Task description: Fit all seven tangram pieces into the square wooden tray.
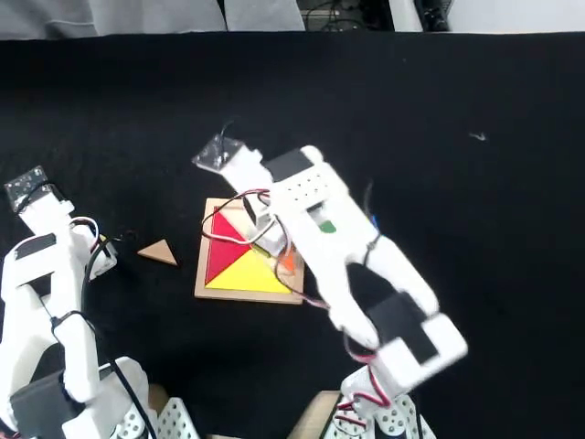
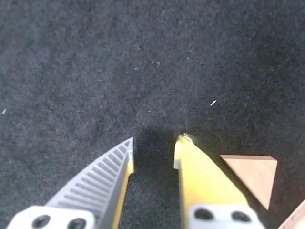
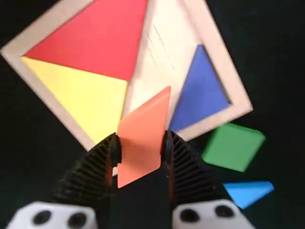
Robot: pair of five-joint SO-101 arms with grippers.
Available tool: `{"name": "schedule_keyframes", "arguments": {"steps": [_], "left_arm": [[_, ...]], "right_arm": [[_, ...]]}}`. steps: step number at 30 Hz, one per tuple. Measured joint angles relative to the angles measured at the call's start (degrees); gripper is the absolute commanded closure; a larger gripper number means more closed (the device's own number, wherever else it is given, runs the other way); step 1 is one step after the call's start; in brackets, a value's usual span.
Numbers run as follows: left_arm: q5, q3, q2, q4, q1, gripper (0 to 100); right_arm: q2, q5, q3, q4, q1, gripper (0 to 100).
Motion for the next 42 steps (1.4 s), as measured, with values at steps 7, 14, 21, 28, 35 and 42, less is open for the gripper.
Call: {"name": "schedule_keyframes", "arguments": {"steps": [7,14,21,28,35,42], "left_arm": [[0.0,0.0,0.0,0.0,0.0,85],[0.0,0.0,0.0,0.0,0.0,85],[0.0,0.0,0.0,0.0,0.0,85],[0.0,0.0,0.0,0.0,0.0,85],[0.0,0.0,0.0,0.0,0.0,85],[0.0,0.0,0.0,0.0,0.0,85]], "right_arm": [[-9.9,0.1,4.1,5.5,7.0,98.0],[-14.2,-0.1,21.8,-3.3,15.3,97.9],[-15.6,-6.0,34.2,-15.5,15.7,93.4],[-11.2,-6.5,34.5,-19.1,19.2,85.7],[-15.8,-6.5,34.5,-16.4,20.0,85.6],[-26.1,-6.4,36.6,-12.5,19.2,81.9]]}}
